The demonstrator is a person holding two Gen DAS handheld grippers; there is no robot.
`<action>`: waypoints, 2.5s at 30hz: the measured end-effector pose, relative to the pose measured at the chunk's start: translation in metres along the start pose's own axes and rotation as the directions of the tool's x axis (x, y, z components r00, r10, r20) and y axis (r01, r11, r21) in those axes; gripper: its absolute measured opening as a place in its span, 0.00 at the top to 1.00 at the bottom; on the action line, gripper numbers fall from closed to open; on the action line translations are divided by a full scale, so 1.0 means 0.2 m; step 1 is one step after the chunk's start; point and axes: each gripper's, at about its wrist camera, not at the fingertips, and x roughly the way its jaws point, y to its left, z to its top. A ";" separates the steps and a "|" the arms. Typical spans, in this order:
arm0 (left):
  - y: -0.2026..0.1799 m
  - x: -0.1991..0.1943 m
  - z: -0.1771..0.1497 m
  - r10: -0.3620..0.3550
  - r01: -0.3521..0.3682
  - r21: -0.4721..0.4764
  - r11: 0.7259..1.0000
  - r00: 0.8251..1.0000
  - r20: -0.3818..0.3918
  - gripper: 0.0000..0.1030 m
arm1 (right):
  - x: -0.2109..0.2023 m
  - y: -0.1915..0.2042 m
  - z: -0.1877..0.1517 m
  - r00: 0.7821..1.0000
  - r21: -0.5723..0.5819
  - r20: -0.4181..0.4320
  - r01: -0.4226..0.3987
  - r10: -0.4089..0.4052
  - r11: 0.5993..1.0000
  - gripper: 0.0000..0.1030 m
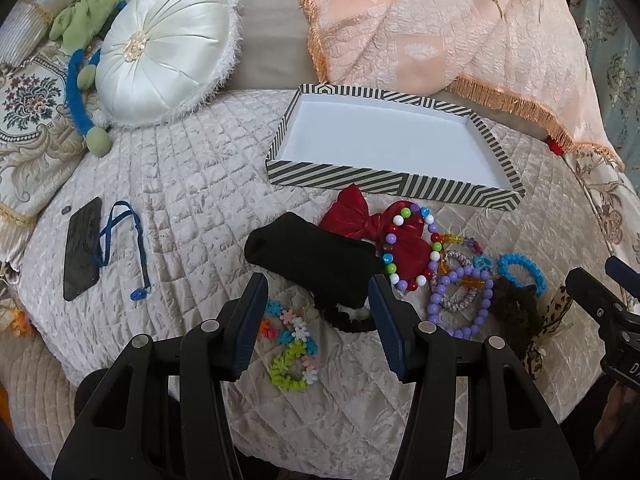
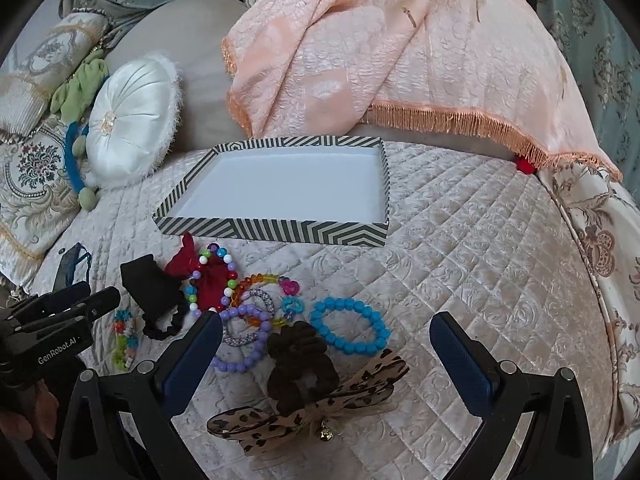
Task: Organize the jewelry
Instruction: 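Move left tool toward black velvet cloth while right tool approaches multicolour bead bracelet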
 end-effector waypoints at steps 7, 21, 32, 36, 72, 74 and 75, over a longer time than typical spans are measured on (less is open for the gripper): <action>0.01 -0.01 0.00 0.009 -0.009 -0.012 1.000 1.000 0.002 0.49 | -0.01 -0.01 0.00 1.000 0.008 0.005 -0.003 0.003 1.000 0.00; 0.02 0.00 -0.01 0.010 -0.010 -0.017 1.000 1.000 -0.013 0.49 | -0.01 0.00 0.00 1.000 0.009 0.001 -0.005 0.005 1.000 0.00; 0.03 0.00 -0.01 0.011 -0.012 -0.027 1.000 1.000 -0.016 0.49 | -0.02 0.01 0.01 1.000 0.003 0.002 -0.009 0.009 1.000 0.00; 0.03 0.00 -0.01 0.010 -0.011 -0.027 1.000 1.000 -0.015 0.49 | -0.03 0.02 0.01 1.000 -0.001 0.004 -0.009 0.009 1.000 0.00; 0.34 0.01 0.02 -0.063 0.044 -0.219 0.975 0.994 -0.084 0.49 | 0.03 0.02 0.00 0.999 -0.015 -0.029 -0.042 0.041 0.999 0.00; 0.38 0.03 0.03 -0.072 0.047 -0.250 0.967 0.993 -0.094 0.48 | 0.03 0.02 0.00 0.998 -0.015 -0.026 -0.050 0.050 0.999 0.00; 0.39 0.03 0.02 -0.078 0.051 -0.258 0.965 0.992 -0.098 0.45 | 0.04 0.02 0.00 0.998 -0.016 -0.029 -0.057 0.057 0.998 0.00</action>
